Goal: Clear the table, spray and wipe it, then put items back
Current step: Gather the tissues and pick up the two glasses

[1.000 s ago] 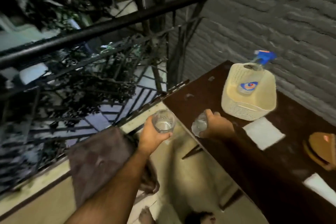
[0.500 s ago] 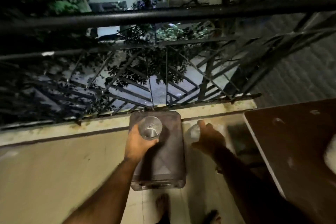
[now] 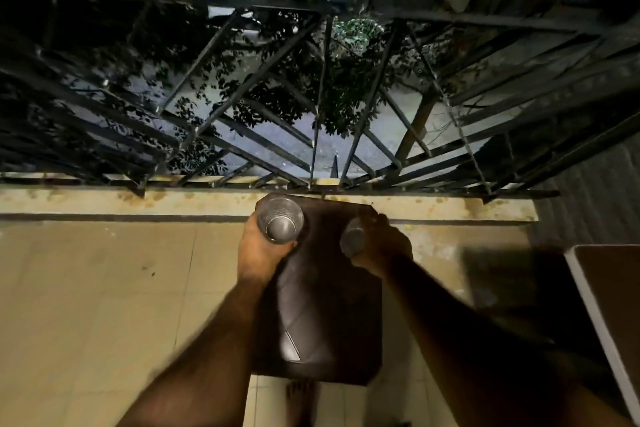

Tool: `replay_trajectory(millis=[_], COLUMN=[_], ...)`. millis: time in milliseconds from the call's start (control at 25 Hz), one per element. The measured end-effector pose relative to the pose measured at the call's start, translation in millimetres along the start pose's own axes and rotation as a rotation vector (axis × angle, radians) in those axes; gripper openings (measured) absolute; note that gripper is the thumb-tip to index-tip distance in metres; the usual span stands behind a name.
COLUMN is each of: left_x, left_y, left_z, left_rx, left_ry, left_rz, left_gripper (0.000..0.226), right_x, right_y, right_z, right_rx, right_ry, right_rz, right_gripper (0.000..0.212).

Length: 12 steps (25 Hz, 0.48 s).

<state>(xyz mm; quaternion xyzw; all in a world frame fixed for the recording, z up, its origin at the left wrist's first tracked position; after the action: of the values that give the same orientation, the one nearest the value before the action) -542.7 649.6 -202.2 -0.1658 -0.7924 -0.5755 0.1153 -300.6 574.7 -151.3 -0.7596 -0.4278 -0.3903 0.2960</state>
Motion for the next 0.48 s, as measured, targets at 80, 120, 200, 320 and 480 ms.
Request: replay_trajectory(millis=[80,120,200,320,480], left_x=[-5.4,-7.0,-9.4,-15.2,-17.3], left_y=[-9.2,-12.2,-17.0,-19.5,-16.7], left_z=[3.5,3.2,4.1,10.0,4.0], left_rx=[-0.012,-0.021,-0.035,-0.050,-0.068], left_ry=[-0.009,-0.011,-0.006,-0.019,-0.120], left_rz=[-0.028,-0.028,-0.030,-0.072,-0.060], left_gripper=[0.087,0.086,0.086,0.087,0.111], right_x=[-1.5,-3.4,-4.3,-7.3,-11.5], right_y=[-3.3,-4.0,-6.1,-8.2,-5.6], right_z=[9.3,13.6,19.7,28.6,22.3], right_rx=[0.013,0.021,0.045,0.075,0.055], right_ry=[0.024,0.034,0.061,0.081,0.083], right_rz=[-0.038,-0.047,-0.049,-0.030,0.013], right_gripper=[0.085,0.083,0.084,0.095,0.114])
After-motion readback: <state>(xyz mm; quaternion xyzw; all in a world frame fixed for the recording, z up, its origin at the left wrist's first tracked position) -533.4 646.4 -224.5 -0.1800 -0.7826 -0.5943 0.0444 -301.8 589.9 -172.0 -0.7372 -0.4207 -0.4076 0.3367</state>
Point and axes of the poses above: each hand's wrist, its own z-axis towards the middle knuckle, its own x-axis out of the back of the hand, y = z × x, the point moved 7 cm from there along z, towards the middle knuckle, and after that the axes turned 2 degrees about -z, right-handed, at the moved point
